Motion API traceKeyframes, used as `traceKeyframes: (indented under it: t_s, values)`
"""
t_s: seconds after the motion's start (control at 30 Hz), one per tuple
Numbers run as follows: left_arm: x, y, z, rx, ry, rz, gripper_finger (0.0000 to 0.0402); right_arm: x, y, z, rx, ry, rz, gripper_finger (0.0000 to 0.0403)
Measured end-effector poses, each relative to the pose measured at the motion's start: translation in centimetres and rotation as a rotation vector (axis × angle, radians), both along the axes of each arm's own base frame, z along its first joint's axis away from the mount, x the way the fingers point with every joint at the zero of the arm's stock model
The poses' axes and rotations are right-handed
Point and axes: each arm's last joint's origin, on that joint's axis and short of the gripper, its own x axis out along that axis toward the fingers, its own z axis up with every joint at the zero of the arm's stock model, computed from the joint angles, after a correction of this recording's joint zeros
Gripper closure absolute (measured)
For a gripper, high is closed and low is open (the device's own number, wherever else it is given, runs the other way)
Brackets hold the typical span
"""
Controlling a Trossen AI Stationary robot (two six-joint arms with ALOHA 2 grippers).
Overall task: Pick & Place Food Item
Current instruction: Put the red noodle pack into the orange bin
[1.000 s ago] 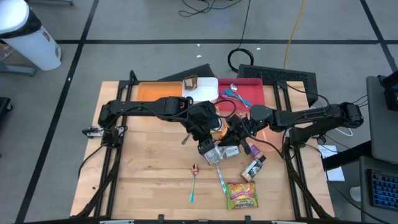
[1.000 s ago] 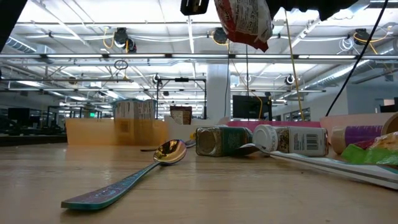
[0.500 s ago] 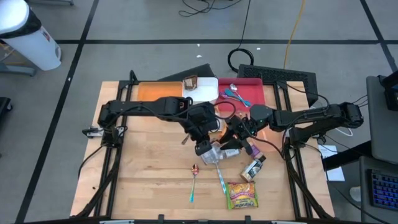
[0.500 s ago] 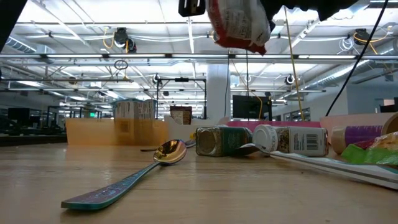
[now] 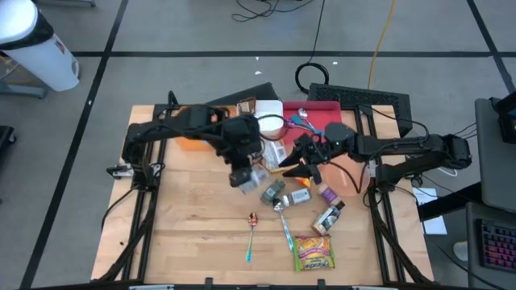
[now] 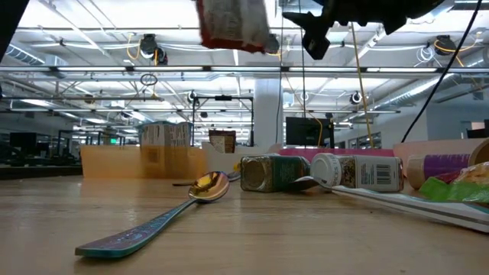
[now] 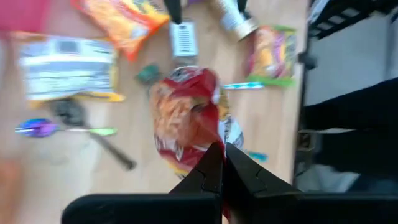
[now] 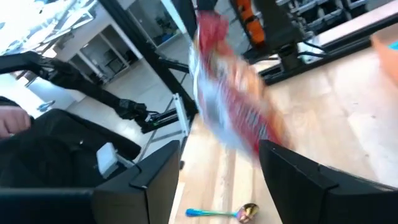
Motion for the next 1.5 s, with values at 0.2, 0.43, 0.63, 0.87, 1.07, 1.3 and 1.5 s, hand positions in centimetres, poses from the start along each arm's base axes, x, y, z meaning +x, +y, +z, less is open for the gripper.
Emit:
traceKeyframes:
  t_s: [0.2, 0.43, 0.63, 0.87, 1.07, 1.3, 1.5]
  values:
    - [-2.6, 1.8, 1.9, 0.124, 0.014, -0.016, 0.04, -0.1, -0.9, 0.0, -0.015, -0.004, -0.034, 0.0196]
    - [-4.4, 6.4, 2.6, 0.217, 0.009, 0.11, 0.0401, -0.3, -2.2, -0.1, 0.004, 0.012, -0.086, 0.0197]
    - [-5.5, 11.4, 2.3, 0.259, 0.039, 0.246, 0.0401, -0.4, -2.8, -0.2, 0.023, 0.023, -0.123, 0.0197]
    - [-7.7, 16.9, 1.8, 0.282, 0.093, 0.443, 0.0401, -0.4, -3.3, -0.3, 0.021, 0.039, -0.279, 0.0197]
    - [-8.6, 20.4, 0.0, 0.247, 0.17, 0.603, 0.0401, -0.4, -3.8, -0.4, 0.022, 0.051, -0.425, 0.0197]
    - [-7.5, 22.5, -4.8, 0.179, 0.254, 0.658, 0.0401, -0.4, -4.0, -0.4, 0.007, 0.052, -0.505, 0.0197]
    - [-6.8, 23.1, -7.4, 0.15, 0.26, 0.708, 0.0401, -0.4, -4.1, -0.5, -0.003, 0.061, -0.516, 0.0197]
